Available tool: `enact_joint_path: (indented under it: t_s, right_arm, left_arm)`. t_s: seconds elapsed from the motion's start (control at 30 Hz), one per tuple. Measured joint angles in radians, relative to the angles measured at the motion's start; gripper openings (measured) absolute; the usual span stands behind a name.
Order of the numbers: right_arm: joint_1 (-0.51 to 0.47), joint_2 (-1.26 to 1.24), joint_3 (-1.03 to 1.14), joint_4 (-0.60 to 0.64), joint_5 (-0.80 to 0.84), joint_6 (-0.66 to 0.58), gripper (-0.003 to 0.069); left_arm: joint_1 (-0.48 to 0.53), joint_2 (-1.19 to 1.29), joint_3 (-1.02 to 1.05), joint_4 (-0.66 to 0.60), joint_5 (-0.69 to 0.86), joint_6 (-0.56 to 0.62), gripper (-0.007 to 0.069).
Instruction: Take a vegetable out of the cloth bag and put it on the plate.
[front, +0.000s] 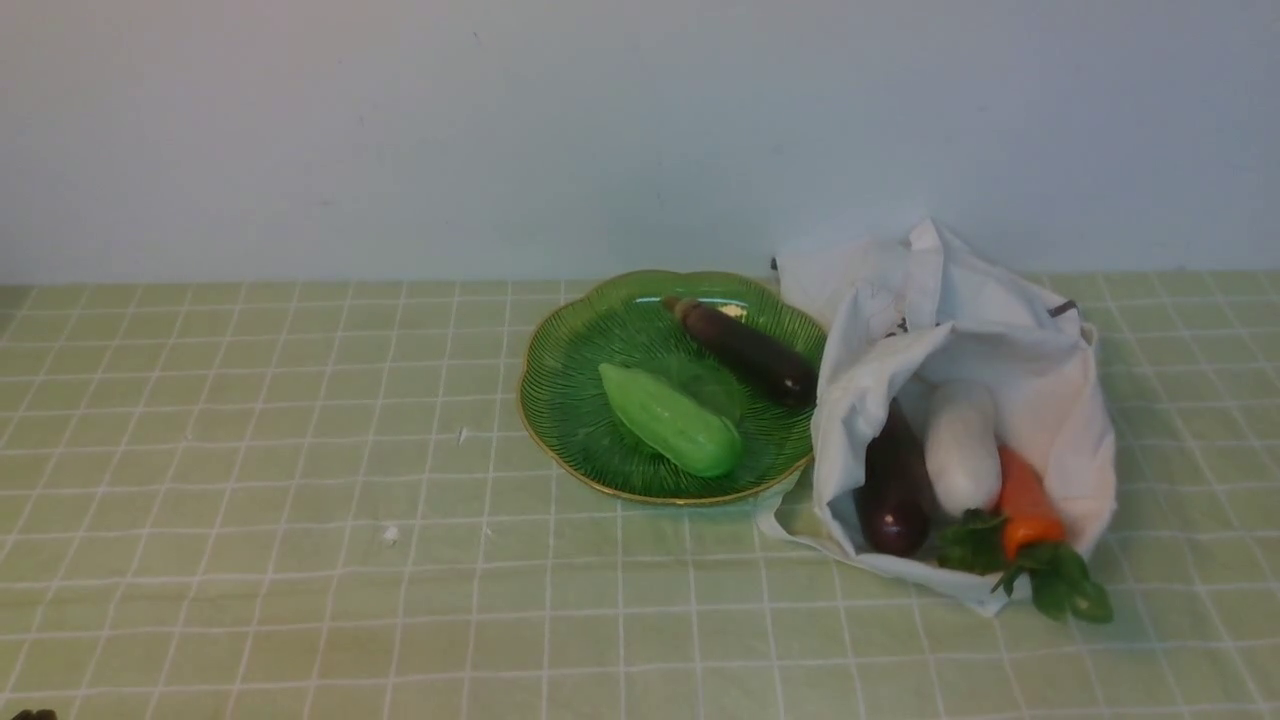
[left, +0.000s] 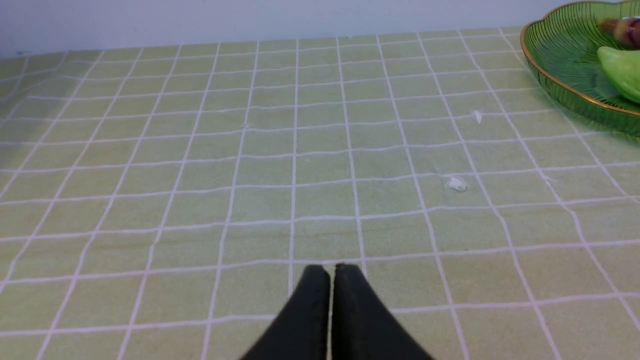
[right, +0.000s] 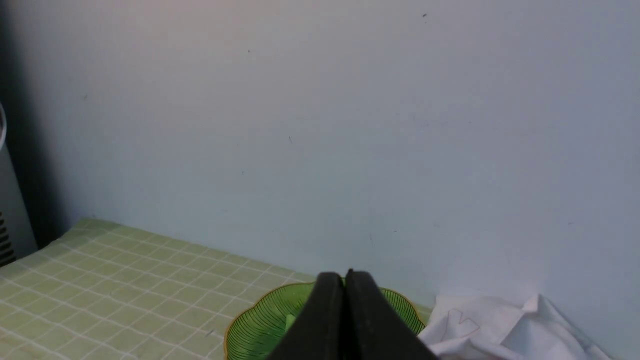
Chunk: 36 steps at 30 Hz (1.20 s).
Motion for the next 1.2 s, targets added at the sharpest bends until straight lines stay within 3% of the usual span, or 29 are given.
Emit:
enact_joint_path:
  t_s: [0.47, 0.7, 0.97, 1.2]
  right_arm:
    - [0.000, 0.000, 0.000, -0.002, 0.002, 0.000, -0.0015]
    - [-0.012, -0.065, 0.041, -0.063, 0.007, -0.007, -0.0015]
    - [-0.224, -0.240, 0.316, -0.088, 0.020, -0.008, -0.0015]
    - [-0.345, -0.319, 0.451, -0.100, 0.041, 0.001, -0.0015]
  left_arm:
    - [0.000, 0.000, 0.000, 0.000, 0.000, 0.000, -0.0005]
    - [0.000, 0.000, 0.000, 0.000, 0.000, 0.000, -0.0005]
    - [0.000, 0.000, 0.000, 0.000, 0.000, 0.000, -0.0005]
    - [0.000, 0.000, 0.000, 0.000, 0.000, 0.000, -0.0005]
